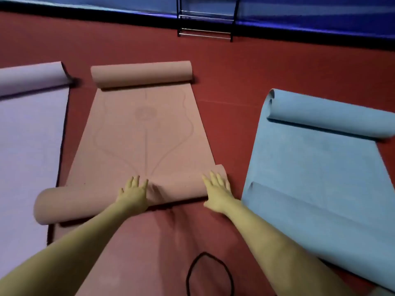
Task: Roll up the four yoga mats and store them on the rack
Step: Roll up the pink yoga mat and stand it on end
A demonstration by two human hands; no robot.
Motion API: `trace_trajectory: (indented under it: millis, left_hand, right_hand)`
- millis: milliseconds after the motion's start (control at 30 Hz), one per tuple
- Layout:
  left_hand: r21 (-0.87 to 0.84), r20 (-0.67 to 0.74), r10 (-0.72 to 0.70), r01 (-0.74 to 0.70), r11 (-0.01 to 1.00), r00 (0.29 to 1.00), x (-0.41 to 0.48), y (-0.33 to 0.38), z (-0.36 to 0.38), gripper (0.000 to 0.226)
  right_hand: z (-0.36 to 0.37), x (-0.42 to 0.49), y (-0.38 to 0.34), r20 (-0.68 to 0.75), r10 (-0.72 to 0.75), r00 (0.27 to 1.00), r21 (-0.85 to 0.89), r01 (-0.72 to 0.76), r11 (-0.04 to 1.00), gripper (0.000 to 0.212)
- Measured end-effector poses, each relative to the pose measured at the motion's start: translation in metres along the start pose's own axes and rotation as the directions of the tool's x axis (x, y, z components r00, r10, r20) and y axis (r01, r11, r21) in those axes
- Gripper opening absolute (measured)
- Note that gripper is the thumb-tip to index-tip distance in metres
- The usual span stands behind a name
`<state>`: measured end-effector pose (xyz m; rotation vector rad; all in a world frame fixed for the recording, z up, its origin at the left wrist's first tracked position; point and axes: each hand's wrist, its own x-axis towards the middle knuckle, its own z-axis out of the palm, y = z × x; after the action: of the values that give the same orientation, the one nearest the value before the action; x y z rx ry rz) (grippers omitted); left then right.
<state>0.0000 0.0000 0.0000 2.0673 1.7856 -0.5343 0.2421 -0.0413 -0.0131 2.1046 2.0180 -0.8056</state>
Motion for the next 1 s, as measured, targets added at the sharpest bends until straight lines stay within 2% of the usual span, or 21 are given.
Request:
trace_trajectory:
  millis: [100, 233, 333, 400, 500, 600, 667, 733, 767, 867, 933, 1000]
  left_hand:
    - [0.083, -0.04, -0.059, 0.062, 0.995, 0.997, 0.019, -0.008, 0.023, 0.081]
    - [-0.007, -0.117, -0.075, 0.075, 0.997, 0.99, 0.044, -0.015, 0.053, 0.095]
    - [-0.077, -0.182, -0.12, 0.107, 0.991, 0.976, 0.048, -0.012, 0.066, 0.106]
    - [-0.037, -0.249, -0.14, 0.135, 0.99, 0.958, 0.04, -0.01, 0.076, 0.095]
    - [0.097, -0.298, -0.072, 0.105, 0.99, 0.952, 0.021, -0.017, 0.097, 0.067]
    - [0.059, -0.237, -0.002, 0.017, 0.998, 0.971, 0.0, -0.026, 0.114, 0.064]
    - [0.117, -0.253, 0.04, -0.011, 0.993, 0.967, -0.012, -0.031, 0.117, 0.064]
    - [0.215, -0.221, 0.049, 0.0, 0.977, 0.974, -0.026, -0.035, 0.112, 0.064]
    - [0.249, -0.198, 0.063, -0.012, 0.968, 0.978, -0.034, -0.036, 0.112, 0.056]
    - [0.187, -0.226, 0.085, -0.043, 0.982, 0.97, -0.058, -0.037, 0.118, 0.036]
    - [0.105, -0.331, 0.11, -0.079, 0.991, 0.937, -0.074, -0.041, 0.118, 0.035]
    - [0.093, -0.431, 0.19, -0.166, 0.982, 0.882, -0.088, -0.043, 0.112, 0.041]
  right_hand:
    - [0.013, 0.025, -0.003, -0.038, -0.073, 0.997, -0.12, 0.068, 0.99, 0.095]
    - [0.032, 0.044, -0.004, -0.075, -0.079, 0.994, -0.077, 0.073, 0.994, 0.103]
    - [0.047, 0.046, 0.0, -0.101, -0.029, 0.994, -0.097, 0.019, 0.995, 0.104]
    - [0.059, 0.041, 0.002, -0.152, -0.029, 0.988, -0.206, -0.003, 0.978, 0.096]
    - [0.076, 0.023, 0.0, -0.159, -0.115, 0.981, -0.316, 0.06, 0.947, 0.079]
    - [0.088, -0.001, -0.002, -0.058, -0.155, 0.986, -0.282, 0.133, 0.95, 0.083]
    - [0.09, -0.012, -0.004, -0.056, -0.164, 0.985, -0.337, 0.137, 0.932, 0.087]
    - [0.089, -0.023, -0.013, -0.072, -0.199, 0.977, -0.422, 0.151, 0.894, 0.074]
    - [0.089, -0.029, -0.02, -0.074, -0.227, 0.971, -0.448, 0.171, 0.878, 0.063]
    - [0.085, -0.057, -0.036, -0.104, -0.245, 0.964, -0.445, 0.176, 0.878, 0.051]
    - [0.08, -0.073, -0.036, -0.123, -0.258, 0.958, -0.45, 0.178, 0.875, 0.052]
    - [0.068, -0.089, -0.037, -0.141, -0.27, 0.953, -0.456, 0.18, 0.872, 0.051]
